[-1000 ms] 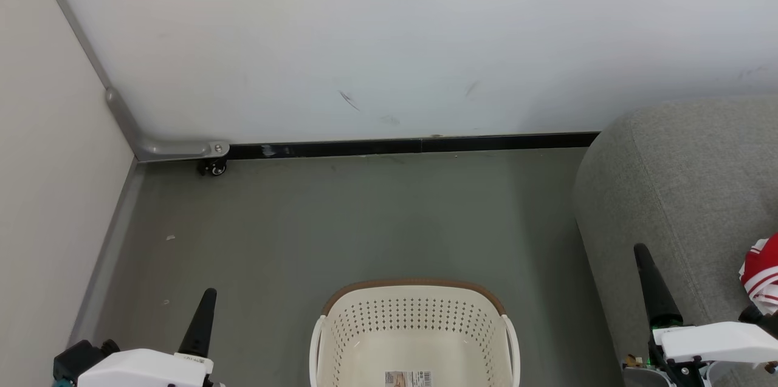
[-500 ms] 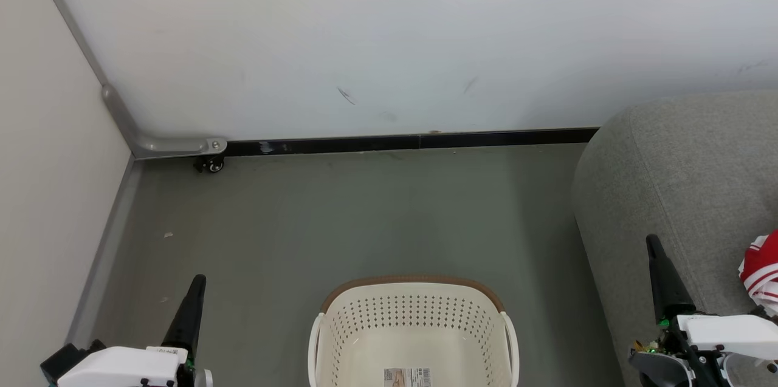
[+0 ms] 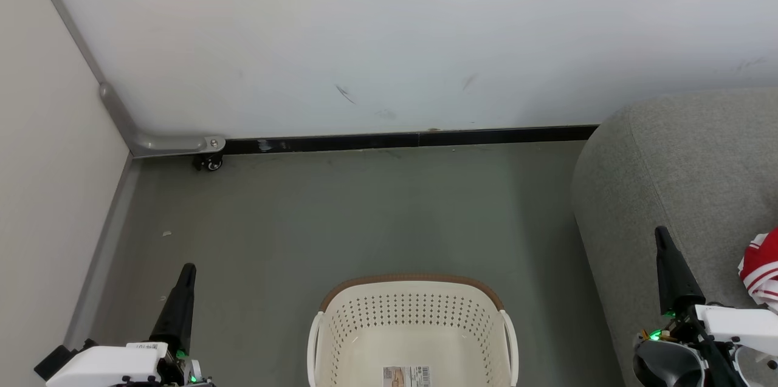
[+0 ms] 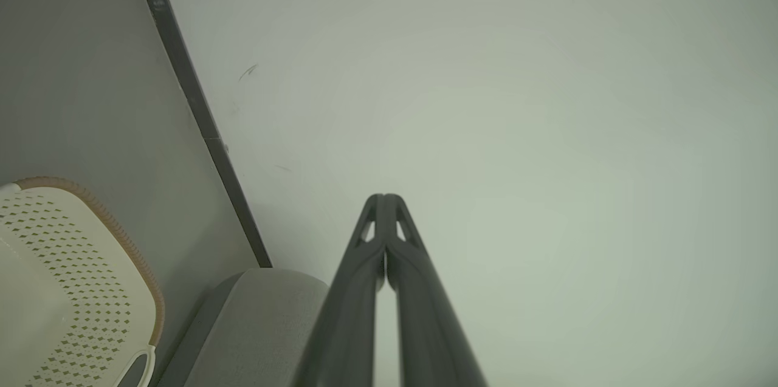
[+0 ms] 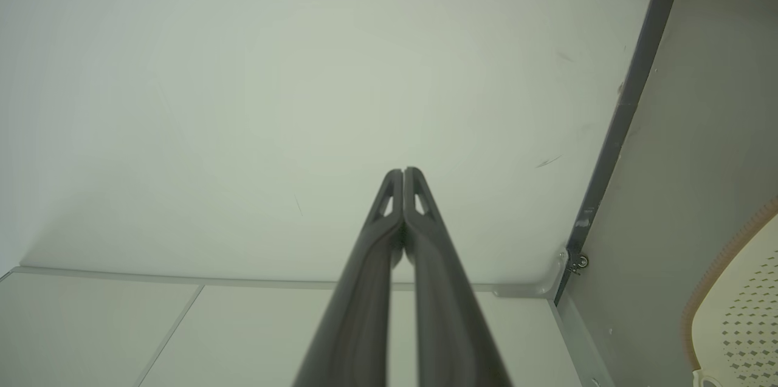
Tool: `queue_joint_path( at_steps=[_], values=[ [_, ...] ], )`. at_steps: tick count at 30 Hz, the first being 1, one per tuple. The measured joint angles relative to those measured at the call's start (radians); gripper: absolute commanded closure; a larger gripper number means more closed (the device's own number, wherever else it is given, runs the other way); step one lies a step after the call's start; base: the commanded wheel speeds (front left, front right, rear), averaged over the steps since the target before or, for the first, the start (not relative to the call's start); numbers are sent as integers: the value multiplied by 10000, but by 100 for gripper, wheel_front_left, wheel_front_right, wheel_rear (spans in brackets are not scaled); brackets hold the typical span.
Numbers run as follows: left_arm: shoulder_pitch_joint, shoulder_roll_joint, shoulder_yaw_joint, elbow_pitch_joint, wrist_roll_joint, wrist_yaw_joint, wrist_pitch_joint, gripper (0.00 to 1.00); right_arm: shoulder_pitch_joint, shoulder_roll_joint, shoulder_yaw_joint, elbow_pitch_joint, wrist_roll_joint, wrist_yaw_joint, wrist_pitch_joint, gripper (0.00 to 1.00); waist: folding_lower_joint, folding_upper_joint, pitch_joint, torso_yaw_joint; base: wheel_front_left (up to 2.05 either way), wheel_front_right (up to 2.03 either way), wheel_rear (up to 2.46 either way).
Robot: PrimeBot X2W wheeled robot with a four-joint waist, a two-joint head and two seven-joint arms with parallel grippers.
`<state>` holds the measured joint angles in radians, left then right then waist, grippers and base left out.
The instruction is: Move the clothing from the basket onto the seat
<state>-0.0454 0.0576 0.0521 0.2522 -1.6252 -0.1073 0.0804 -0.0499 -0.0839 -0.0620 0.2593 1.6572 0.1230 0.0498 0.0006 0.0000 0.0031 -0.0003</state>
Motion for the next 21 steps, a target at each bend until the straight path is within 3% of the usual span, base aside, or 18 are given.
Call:
queue_joint_path(
  at_steps=[21],
  values=[
    [-14, -8, 17, 127, 0, -77, 2, 100, -121, -2, -23, 35, 0, 0, 2, 100, -1, 0, -1, 1, 0, 0, 0]
  ],
)
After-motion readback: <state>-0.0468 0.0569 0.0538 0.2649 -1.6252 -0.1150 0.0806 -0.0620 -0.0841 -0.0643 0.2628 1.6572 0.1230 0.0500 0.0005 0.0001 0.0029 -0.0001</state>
